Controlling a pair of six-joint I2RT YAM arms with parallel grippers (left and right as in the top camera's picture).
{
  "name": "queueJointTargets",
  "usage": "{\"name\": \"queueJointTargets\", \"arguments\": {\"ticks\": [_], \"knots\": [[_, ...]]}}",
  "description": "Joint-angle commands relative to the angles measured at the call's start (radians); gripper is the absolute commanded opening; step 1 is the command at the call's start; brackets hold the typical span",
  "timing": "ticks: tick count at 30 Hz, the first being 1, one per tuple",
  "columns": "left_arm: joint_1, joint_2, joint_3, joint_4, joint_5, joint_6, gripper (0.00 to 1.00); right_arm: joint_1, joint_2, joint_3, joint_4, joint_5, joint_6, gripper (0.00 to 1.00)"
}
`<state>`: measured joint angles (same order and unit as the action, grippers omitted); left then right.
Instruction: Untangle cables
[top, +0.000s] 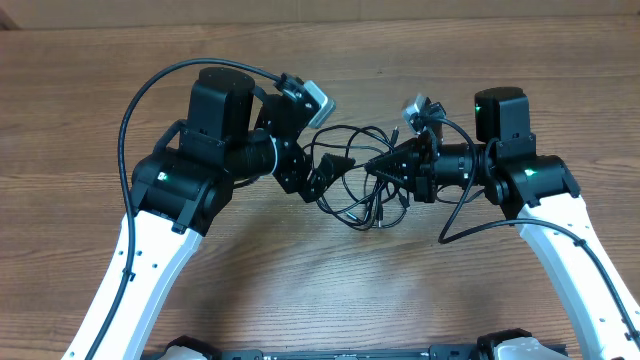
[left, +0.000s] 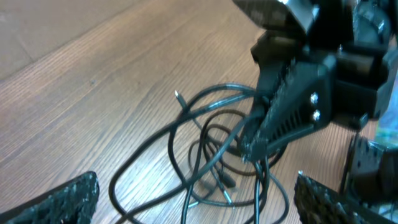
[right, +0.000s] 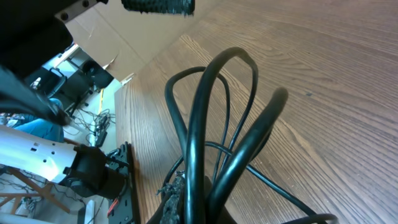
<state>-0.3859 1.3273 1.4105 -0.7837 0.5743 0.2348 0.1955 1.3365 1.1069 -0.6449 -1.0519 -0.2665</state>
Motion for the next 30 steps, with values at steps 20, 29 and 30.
{"name": "queueJointTargets", "arguments": {"ticks": [20,29,30], "knots": [[-0.001,0.135,0.011,-0.029,0.082,0.510,0.99,0.000,0.001,0.005,-0.080,-0.219,-0.135,0.04],[-0.002,0.156,0.011,0.037,0.215,0.510,0.99,0.001,0.001,0.005,-0.109,-0.230,-0.135,0.04],[-0.002,0.158,0.011,0.037,0.232,0.510,1.00,0.001,0.001,0.005,-0.109,-0.230,-0.135,0.04]]}}
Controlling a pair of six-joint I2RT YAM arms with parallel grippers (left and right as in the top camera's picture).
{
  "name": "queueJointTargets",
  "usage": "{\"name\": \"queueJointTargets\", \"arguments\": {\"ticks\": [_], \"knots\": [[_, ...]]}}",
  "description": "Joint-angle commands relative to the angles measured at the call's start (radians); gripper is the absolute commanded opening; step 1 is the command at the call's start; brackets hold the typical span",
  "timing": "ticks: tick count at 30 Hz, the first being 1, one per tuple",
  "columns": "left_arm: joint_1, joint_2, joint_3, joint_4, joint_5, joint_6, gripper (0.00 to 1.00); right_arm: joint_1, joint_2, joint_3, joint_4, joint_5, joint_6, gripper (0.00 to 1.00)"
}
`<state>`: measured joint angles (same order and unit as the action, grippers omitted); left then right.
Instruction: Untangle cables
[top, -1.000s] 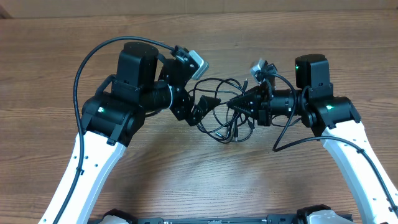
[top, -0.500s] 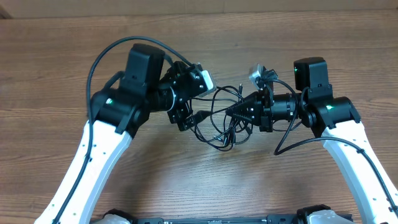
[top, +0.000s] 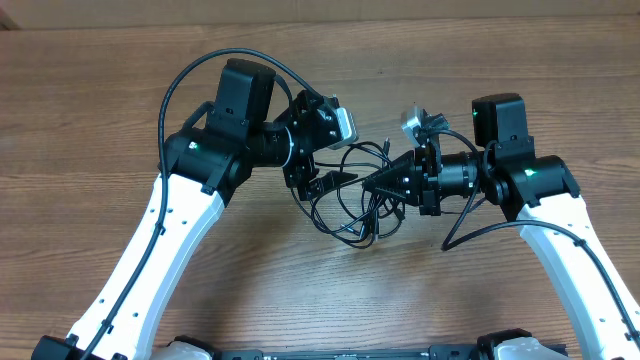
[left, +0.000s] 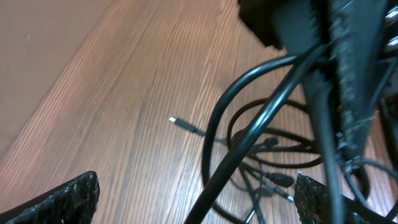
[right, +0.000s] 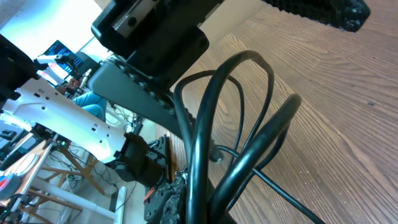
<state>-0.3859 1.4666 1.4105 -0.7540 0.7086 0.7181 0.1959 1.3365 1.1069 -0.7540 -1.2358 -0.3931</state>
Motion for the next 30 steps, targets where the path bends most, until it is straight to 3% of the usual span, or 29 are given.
{"name": "queueJointTargets", "arguments": {"ticks": [1,10,11,12,13,14,15,27,30], "knots": [[-0.002,0.024,0.011,0.008,0.108,0.026,1.00,0.000,0.001,0.005,-0.001,-0.046,-0.008,0.04],[-0.023,0.064,0.011,0.007,0.135,-0.004,1.00,0.000,0.001,0.005,-0.001,-0.068,-0.009,0.04],[-0.027,0.064,0.011,0.008,0.134,-0.004,0.94,0.000,0.001,0.005,-0.001,-0.068,-0.008,0.04],[-0.030,0.064,0.011,0.011,0.134,-0.003,0.82,0.000,0.001,0.005,-0.001,-0.068,-0.008,0.04],[-0.032,0.064,0.011,0.015,0.134,-0.004,0.58,0.000,0.001,0.005,0.000,-0.067,-0.009,0.04],[-0.032,0.064,0.011,0.023,0.132,-0.004,0.26,0.000,0.001,0.005,0.000,-0.066,-0.008,0.04],[-0.032,0.064,0.011,0.026,0.130,-0.004,0.05,0.000,0.001,0.005,0.000,-0.063,-0.008,0.04],[-0.031,0.063,0.011,0.034,0.127,-0.197,0.04,0.000,0.001,0.005,-0.024,0.029,0.000,0.04],[-0.031,0.061,0.011,0.035,0.127,-0.248,0.04,0.000,0.001,0.005,-0.057,0.080,0.001,0.22]]}}
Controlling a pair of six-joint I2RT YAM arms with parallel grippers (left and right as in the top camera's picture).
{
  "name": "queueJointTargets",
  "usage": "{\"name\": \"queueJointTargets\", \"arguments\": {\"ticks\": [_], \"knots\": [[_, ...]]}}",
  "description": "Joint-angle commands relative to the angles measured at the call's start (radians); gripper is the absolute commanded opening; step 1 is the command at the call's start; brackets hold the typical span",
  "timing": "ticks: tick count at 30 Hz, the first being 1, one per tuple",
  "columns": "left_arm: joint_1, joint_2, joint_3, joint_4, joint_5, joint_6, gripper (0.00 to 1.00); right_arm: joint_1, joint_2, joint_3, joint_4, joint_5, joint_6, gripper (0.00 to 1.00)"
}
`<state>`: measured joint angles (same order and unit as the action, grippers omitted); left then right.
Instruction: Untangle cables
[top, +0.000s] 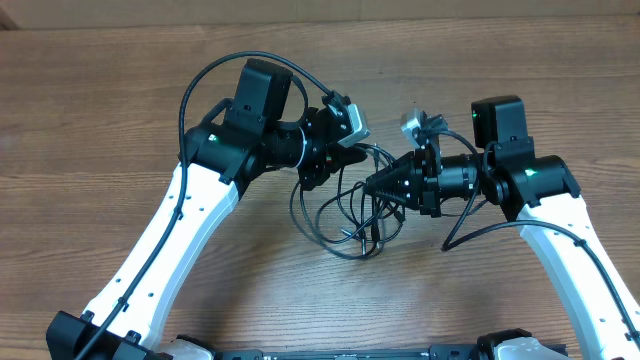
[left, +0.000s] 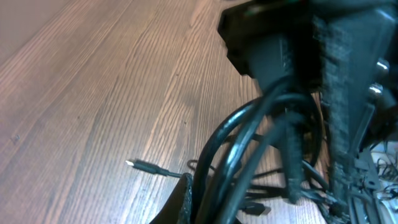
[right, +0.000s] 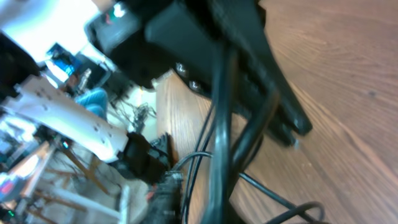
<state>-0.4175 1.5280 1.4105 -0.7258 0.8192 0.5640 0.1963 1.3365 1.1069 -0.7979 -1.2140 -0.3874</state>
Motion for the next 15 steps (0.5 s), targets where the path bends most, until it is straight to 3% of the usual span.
{"name": "queueJointTargets", "arguments": {"ticks": [1,2,6,15], "knots": [[0.000,0.000,0.011,0.010,0.016,-0.116,0.04,0.000,0.001,0.005,-0.024,0.077,-0.005,0.31],[0.000,-0.001,0.011,0.013,0.016,-0.138,0.04,0.000,0.001,0.005,-0.036,0.102,-0.002,0.43],[0.000,-0.004,0.011,0.032,-0.020,-0.239,0.04,0.000,0.001,0.005,-0.095,0.198,-0.002,0.56],[0.018,-0.028,0.012,0.102,-0.167,-0.496,0.04,0.000,0.001,0.005,-0.222,0.369,-0.003,0.59]]}}
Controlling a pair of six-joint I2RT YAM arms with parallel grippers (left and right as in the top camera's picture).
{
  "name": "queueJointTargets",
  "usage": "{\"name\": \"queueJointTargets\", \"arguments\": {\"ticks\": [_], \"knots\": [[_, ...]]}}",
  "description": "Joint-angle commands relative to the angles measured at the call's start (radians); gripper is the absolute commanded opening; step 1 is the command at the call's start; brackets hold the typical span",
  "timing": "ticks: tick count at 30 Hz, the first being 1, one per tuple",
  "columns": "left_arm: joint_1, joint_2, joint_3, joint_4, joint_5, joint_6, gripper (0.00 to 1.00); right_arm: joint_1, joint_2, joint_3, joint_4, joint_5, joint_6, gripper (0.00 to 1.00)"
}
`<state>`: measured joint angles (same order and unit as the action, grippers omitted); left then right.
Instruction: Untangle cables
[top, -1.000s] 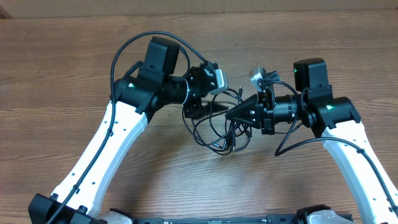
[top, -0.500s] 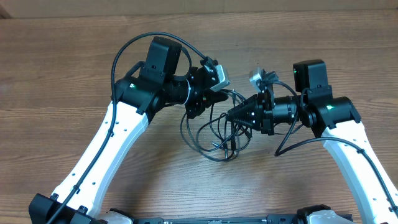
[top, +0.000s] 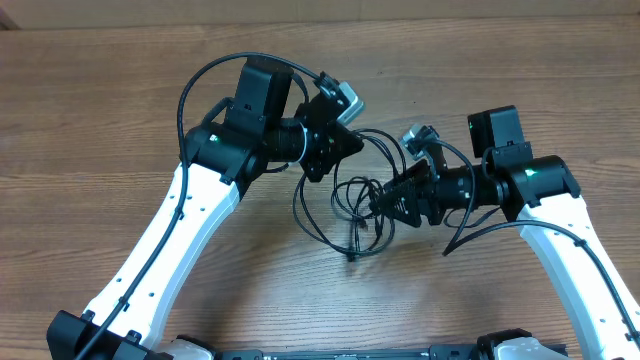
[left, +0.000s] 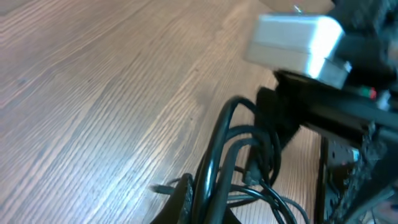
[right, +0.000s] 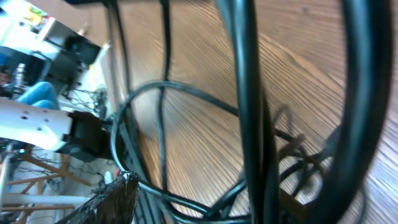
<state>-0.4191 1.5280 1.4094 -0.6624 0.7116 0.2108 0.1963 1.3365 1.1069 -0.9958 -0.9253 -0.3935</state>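
Note:
A tangle of thin black cables (top: 352, 205) lies on the wooden table between my two arms. My left gripper (top: 340, 142) is at the tangle's upper left, shut on a bundle of strands (left: 214, 162) that run up out of its fingers (left: 181, 198). My right gripper (top: 383, 203) sits at the tangle's right side. In the right wrist view thick strands (right: 249, 112) cross right in front of the lens. One finger (right: 115, 199) stands far off to the left, so the jaws are apart. The other finger is hidden.
The wooden table (top: 100, 80) stretches wide to the left, right and front of the arms. The left arm's own supply cable (top: 200, 80) loops over its wrist. The right wrist's white camera block (left: 292, 37) shows close in the left wrist view.
My right gripper has opened and sits lower and nearer the front of the tangle. The left gripper stays shut on its strands, slightly further back, and the loops between them are spread wider.
At first my right gripper was shut on a bundle of strands while the left hung open beside the tangle. The left then moved in, still open, and was later shut on strands beside the right. Now the right has let go and the left holds on.

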Motion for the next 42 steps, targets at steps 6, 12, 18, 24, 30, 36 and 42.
{"name": "queueJointTargets", "arguments": {"ticks": [6,12,18,24,30,36,42], "knots": [[0.077,-0.071,0.013,0.121,-0.061,-0.322,0.04,0.000,0.001,0.005,-0.052,0.107,0.003,0.54],[0.175,-0.142,0.013,0.142,-0.061,-0.453,0.04,0.000,0.001,0.005,-0.088,0.155,0.003,0.52],[0.235,-0.225,0.013,0.139,-0.056,-0.478,0.04,0.000,0.001,0.005,-0.087,0.154,0.003,0.50],[0.235,-0.281,0.013,0.136,-0.049,-0.477,0.04,0.000,0.001,0.005,-0.088,0.154,0.019,0.50],[0.235,-0.298,0.013,0.136,-0.023,-0.477,0.04,0.000,0.001,0.005,-0.092,0.154,0.027,0.51],[0.235,-0.299,0.013,0.136,0.002,-0.478,0.04,0.000,0.001,0.005,-0.103,0.154,0.027,0.55],[0.236,-0.299,0.013,0.110,-0.052,-0.477,0.04,0.000,0.001,0.005,-0.113,0.155,0.026,0.55]]}}
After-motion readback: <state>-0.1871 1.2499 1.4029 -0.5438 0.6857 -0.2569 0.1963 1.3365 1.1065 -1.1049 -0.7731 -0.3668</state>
